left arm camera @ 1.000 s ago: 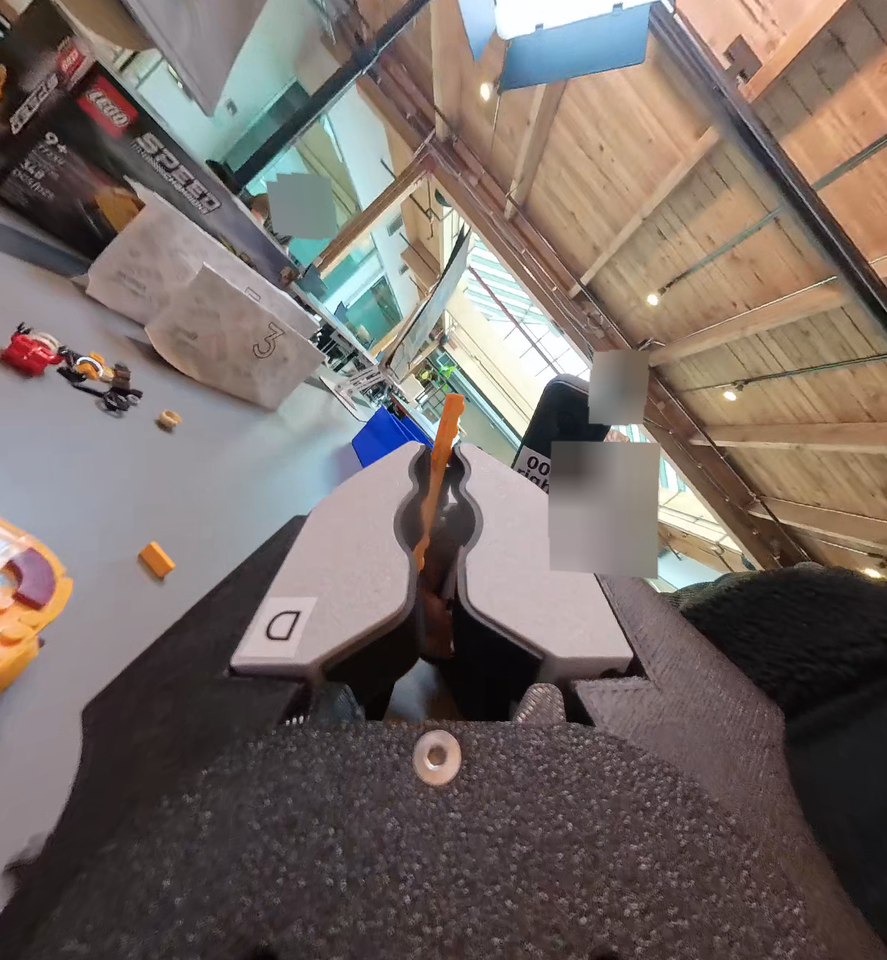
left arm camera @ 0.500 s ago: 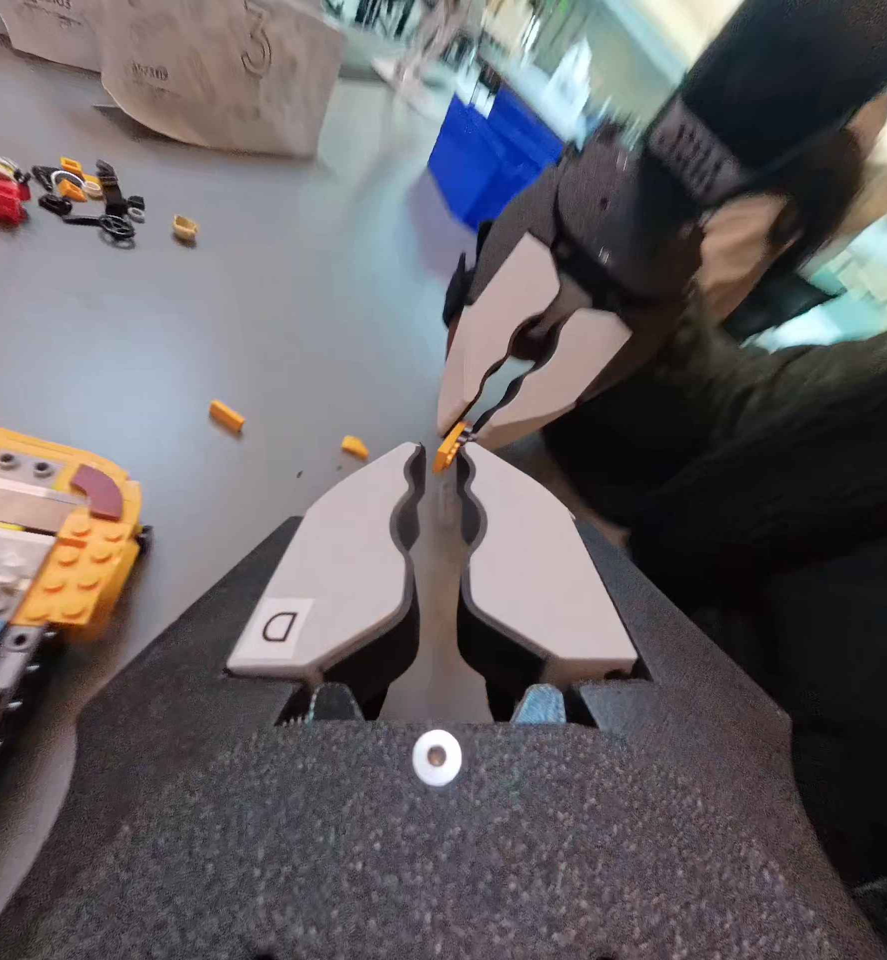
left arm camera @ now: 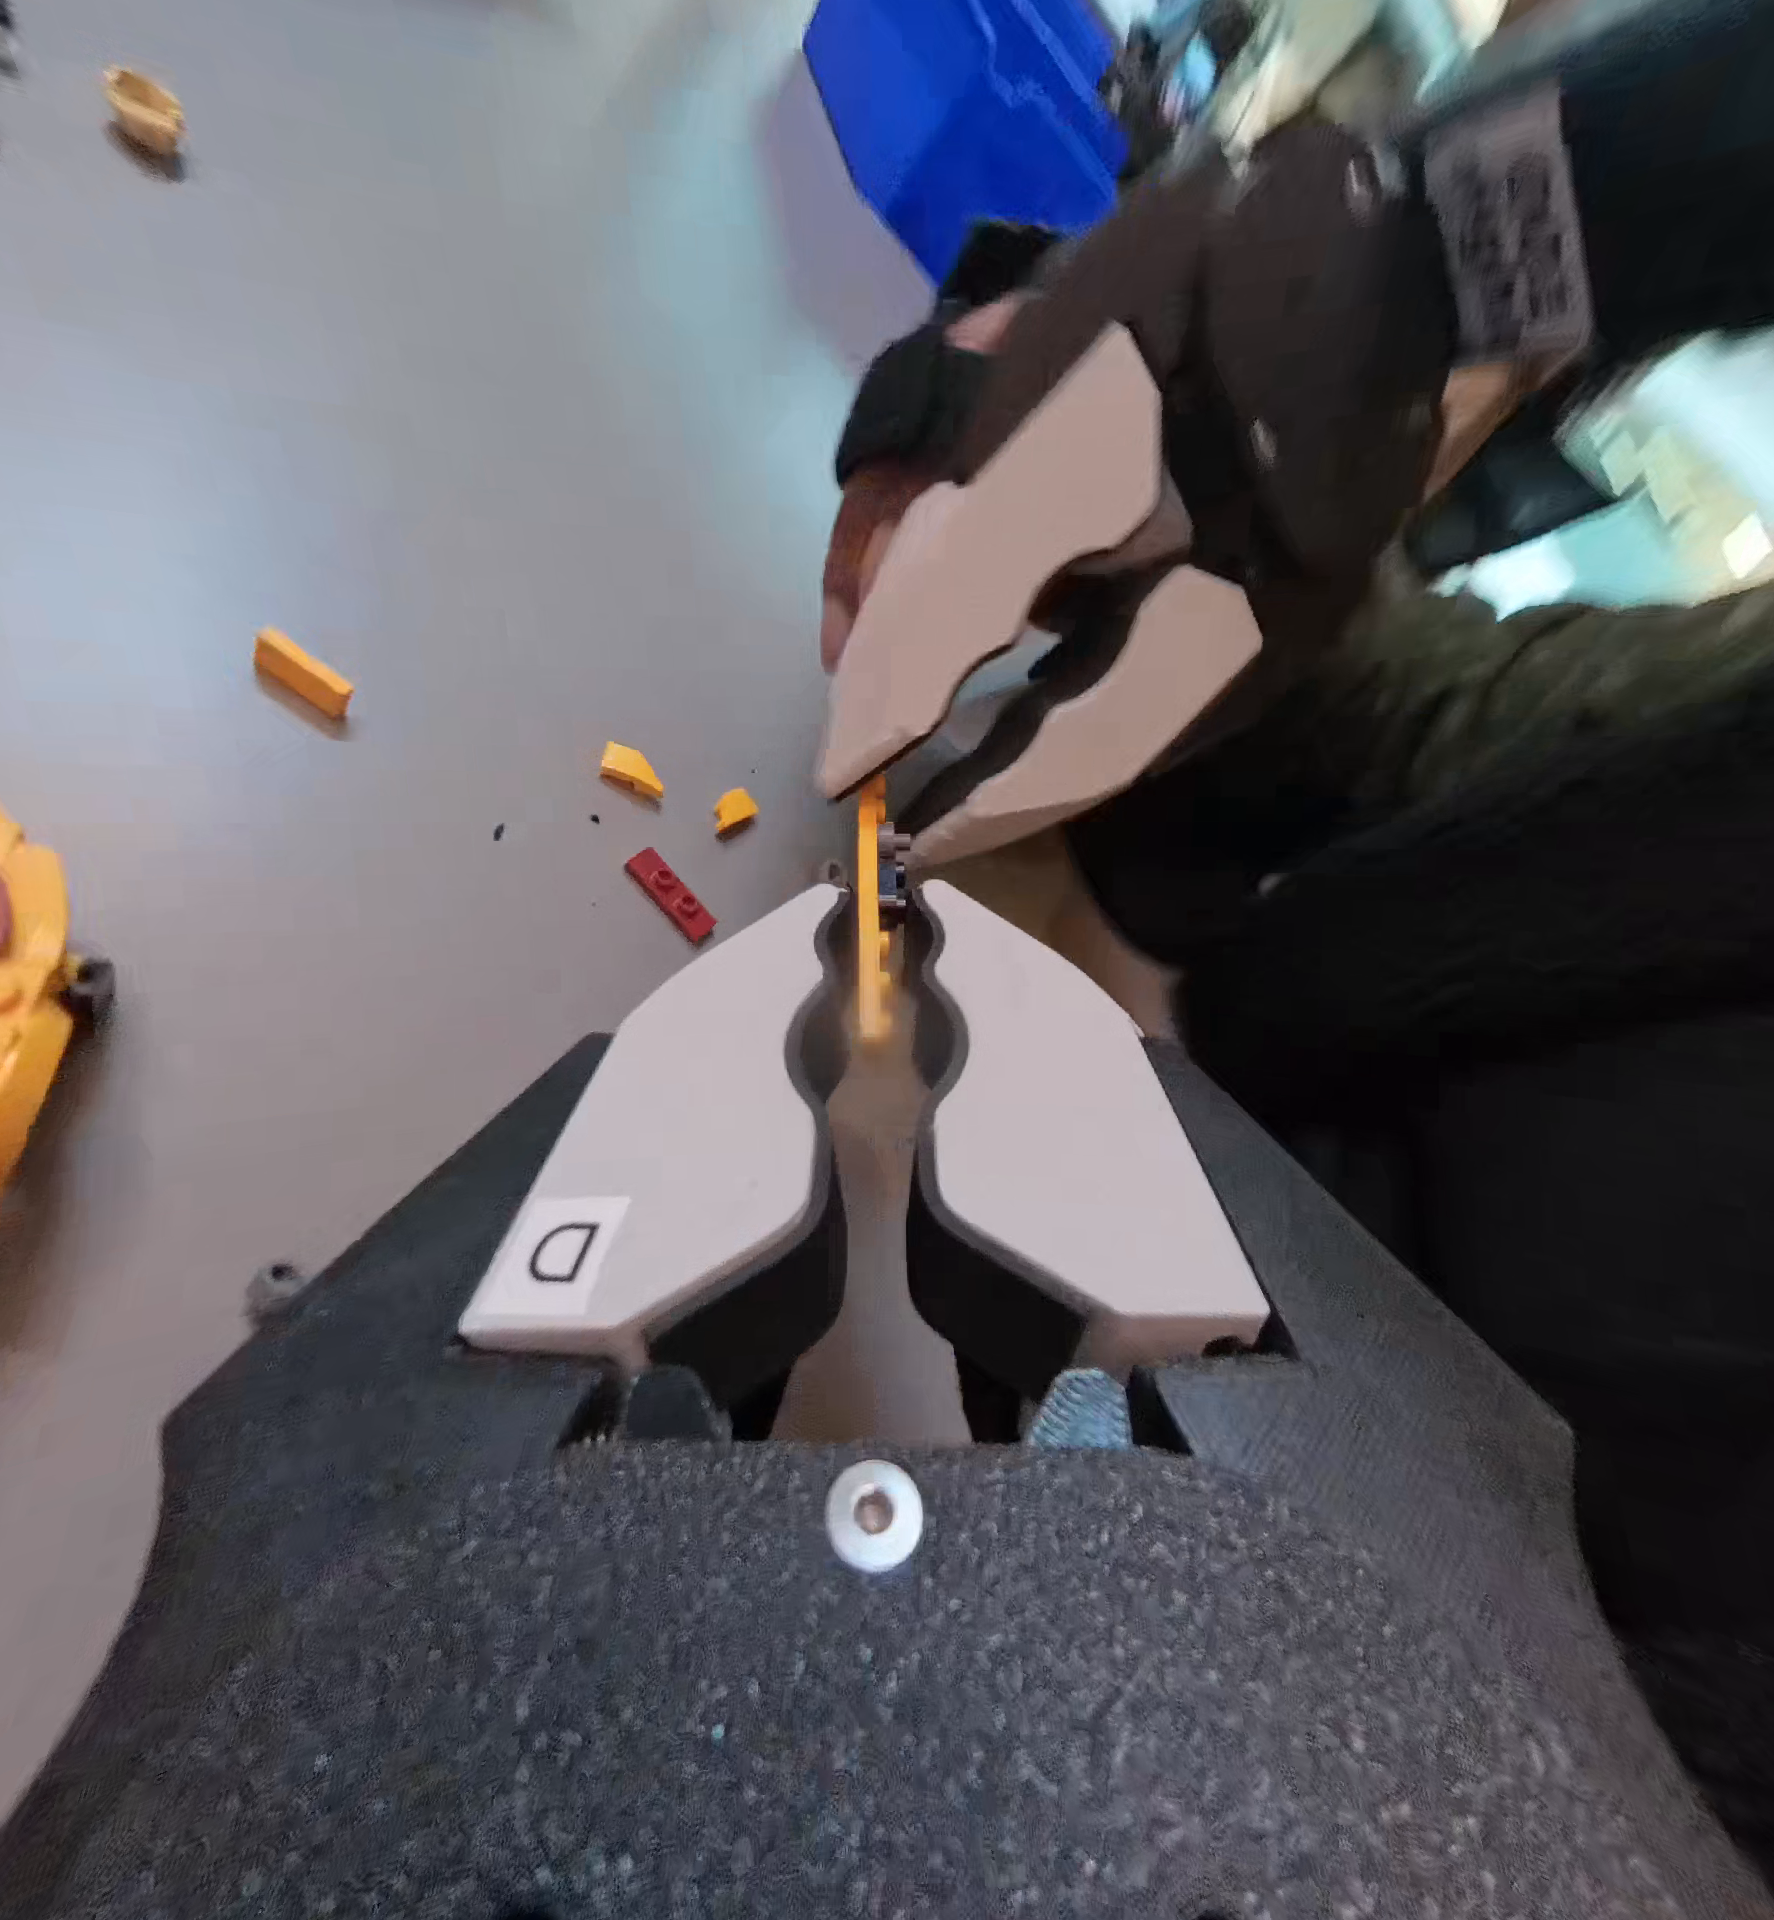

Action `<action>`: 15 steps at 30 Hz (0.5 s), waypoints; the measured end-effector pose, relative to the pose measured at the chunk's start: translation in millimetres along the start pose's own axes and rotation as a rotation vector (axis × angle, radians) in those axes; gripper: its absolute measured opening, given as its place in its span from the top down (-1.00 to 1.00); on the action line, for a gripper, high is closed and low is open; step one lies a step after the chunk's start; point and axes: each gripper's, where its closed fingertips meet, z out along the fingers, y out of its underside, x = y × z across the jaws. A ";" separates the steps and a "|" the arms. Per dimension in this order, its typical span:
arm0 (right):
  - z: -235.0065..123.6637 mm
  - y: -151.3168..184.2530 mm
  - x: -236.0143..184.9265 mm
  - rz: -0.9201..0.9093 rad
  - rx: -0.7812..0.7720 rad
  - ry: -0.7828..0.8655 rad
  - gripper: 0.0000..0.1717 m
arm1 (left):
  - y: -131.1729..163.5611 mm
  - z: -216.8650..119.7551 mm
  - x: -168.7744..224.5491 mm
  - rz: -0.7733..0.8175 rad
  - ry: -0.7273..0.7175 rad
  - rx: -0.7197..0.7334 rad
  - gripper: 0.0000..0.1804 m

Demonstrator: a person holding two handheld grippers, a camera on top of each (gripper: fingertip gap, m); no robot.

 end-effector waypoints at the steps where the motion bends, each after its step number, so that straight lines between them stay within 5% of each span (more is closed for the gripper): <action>1: -3.3 -6.2 2.3 -0.056 0.048 0.036 0.81 | -2.5 -2.6 -1.6 -0.061 0.030 0.030 0.91; 7: -6.6 -18.8 4.3 -0.344 0.086 0.219 0.77 | -5.5 -3.6 1.0 -0.269 0.171 0.082 0.92; 15: 3.5 -7.3 0.9 -0.402 -0.006 0.224 0.91 | -1.8 -0.3 0.8 -0.300 0.173 0.061 0.91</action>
